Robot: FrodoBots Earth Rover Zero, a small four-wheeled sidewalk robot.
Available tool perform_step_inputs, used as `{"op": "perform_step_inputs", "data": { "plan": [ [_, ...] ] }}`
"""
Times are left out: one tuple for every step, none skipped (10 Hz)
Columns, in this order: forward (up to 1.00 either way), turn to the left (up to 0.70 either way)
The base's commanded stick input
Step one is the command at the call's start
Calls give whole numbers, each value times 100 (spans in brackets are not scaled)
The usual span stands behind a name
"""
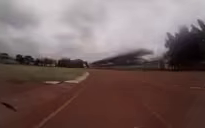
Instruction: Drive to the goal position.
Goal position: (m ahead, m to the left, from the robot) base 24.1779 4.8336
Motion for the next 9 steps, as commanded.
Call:
{"op": "perform_step_inputs", "data": {
  "plan": [
    [100, 0],
    [100, 0],
    [100, 0],
    [100, 0],
    [100, 0],
    [100, 0],
    [100, 0],
    [100, 0],
    [100, 0]
  ]
}}
